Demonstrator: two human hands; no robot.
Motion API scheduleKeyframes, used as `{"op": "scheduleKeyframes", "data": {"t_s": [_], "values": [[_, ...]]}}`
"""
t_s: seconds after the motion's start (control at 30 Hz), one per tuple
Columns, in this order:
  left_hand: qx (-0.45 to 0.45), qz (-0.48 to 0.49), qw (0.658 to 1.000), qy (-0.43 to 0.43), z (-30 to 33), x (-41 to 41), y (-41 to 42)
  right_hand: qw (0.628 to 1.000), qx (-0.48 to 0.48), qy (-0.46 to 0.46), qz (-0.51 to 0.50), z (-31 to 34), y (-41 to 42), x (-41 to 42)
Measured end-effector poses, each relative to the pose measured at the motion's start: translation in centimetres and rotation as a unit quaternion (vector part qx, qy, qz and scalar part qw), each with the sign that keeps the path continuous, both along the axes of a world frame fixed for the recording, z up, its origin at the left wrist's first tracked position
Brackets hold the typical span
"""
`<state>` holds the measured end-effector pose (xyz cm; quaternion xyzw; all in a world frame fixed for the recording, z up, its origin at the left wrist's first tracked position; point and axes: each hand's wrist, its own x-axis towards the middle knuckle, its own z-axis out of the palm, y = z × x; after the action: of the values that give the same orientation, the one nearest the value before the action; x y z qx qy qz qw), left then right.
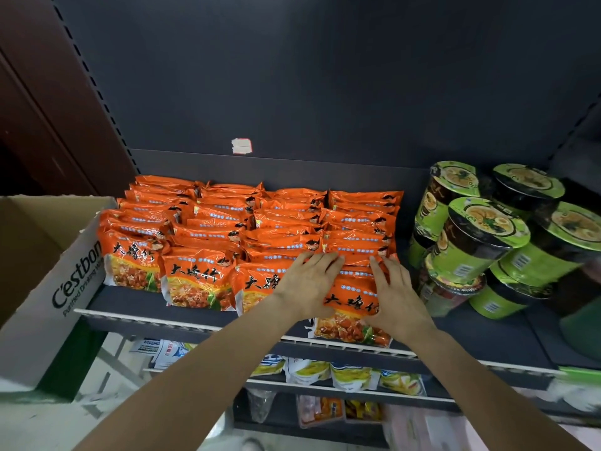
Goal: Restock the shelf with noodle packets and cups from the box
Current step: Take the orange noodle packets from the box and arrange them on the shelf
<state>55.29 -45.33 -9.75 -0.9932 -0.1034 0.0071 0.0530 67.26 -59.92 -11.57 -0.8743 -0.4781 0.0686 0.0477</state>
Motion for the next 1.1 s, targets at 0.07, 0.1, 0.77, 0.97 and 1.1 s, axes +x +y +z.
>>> {"op": "scheduleKeyframes", "data": {"t_s": [0.07,0.1,0.77,0.97,1.1], "values": [[-0.032,0.013,0.999,-0.025,0.3,-0.1,0.1,0.999,0.016,0.047,-0.004,0.6,0.1,0.1],[-0.049,0.021,0.998,-0.038,0.6,-0.2,0.2,0.998,0.028,0.063,-0.009,1.0,0.2,0.2],[-0.151,0.063,0.986,-0.015,4.6,10.0,9.9,0.949,0.131,0.232,-0.167,3.4,10.0,9.2],[-0.127,0.048,0.990,0.041,3.5,11.1,11.5,0.961,0.090,0.206,-0.161,2.8,10.8,9.8],[-0.119,0.062,0.991,0.027,3.2,11.3,11.6,0.967,0.076,0.198,-0.143,2.8,10.9,9.8]]}}
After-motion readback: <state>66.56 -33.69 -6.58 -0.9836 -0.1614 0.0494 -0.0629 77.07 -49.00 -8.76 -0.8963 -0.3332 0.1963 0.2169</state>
